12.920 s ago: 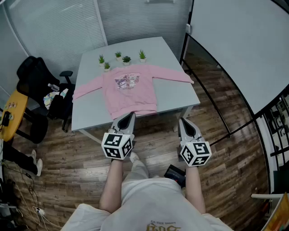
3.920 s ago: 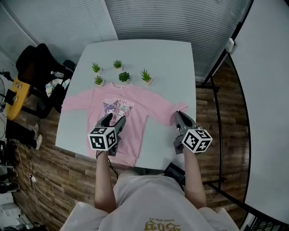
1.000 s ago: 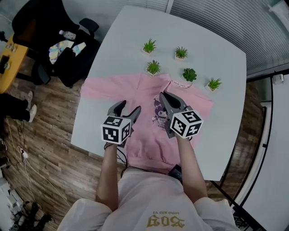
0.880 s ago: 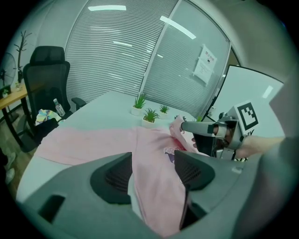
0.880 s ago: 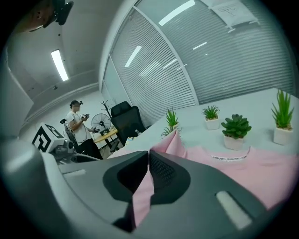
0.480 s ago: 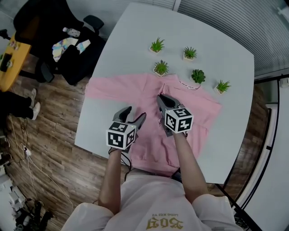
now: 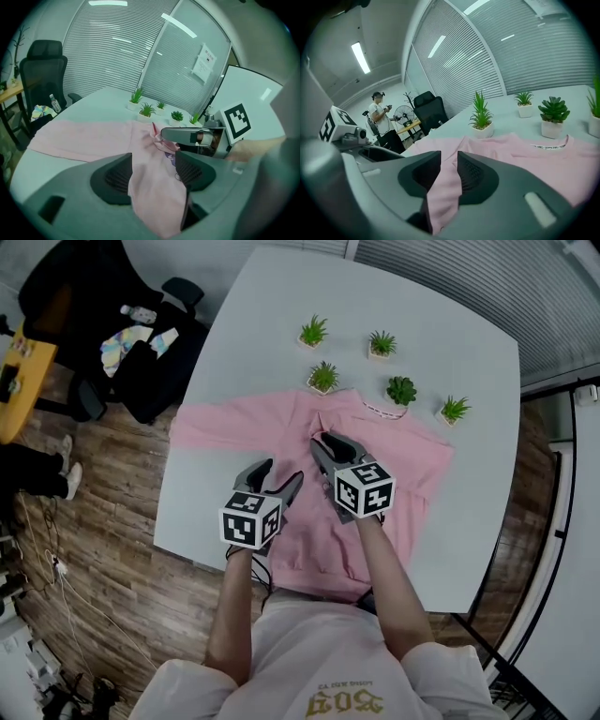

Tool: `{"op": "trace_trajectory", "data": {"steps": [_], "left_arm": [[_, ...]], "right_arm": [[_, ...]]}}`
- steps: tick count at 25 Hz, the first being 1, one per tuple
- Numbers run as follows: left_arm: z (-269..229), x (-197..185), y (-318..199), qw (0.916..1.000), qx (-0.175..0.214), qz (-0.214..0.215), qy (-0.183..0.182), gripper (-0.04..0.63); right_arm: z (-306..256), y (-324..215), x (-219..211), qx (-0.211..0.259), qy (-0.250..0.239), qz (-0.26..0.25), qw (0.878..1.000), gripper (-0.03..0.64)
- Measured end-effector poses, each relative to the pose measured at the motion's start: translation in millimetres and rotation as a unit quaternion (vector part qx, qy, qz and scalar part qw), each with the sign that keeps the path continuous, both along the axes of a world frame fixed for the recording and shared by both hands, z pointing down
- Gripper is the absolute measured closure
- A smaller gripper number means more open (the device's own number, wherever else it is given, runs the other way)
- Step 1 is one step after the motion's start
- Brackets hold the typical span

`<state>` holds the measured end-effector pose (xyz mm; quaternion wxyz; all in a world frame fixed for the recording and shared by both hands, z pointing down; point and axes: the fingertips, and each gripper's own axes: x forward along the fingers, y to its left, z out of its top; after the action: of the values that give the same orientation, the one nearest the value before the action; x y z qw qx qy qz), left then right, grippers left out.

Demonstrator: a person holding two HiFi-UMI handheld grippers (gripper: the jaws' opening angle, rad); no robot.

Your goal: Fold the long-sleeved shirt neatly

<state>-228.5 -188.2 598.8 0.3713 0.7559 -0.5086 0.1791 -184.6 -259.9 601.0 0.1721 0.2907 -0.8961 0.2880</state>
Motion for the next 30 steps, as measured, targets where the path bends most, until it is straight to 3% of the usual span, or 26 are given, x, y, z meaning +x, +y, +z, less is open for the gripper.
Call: {"op": "trace_trajectory", "data": {"steps": [6, 14, 25, 30], "left_arm": [[-12, 22, -4, 0.9996, 0.014, 0.023, 0.002, 0.298], [-45, 54, 1, 0.9984, 0.047, 0.032, -0.007, 0.298], [-90, 84, 54, 0.9960, 0.082, 0.011, -0.035, 0.298], [-100, 75, 88, 0.9949, 0.087, -0.012, -0.049, 0.298]], "right_arm": [[-32, 16, 16, 0.028, -0.009, 0.010, 1.000, 0.483], [-73, 53, 75, 0.054, -0.019, 0.048, 0.997, 0.483], [-124, 126, 140, 0.092, -0.043, 0.065, 0.993, 0.485], [-137, 157, 151, 0.099, -0.059, 0.061, 0.991, 0.485]]}}
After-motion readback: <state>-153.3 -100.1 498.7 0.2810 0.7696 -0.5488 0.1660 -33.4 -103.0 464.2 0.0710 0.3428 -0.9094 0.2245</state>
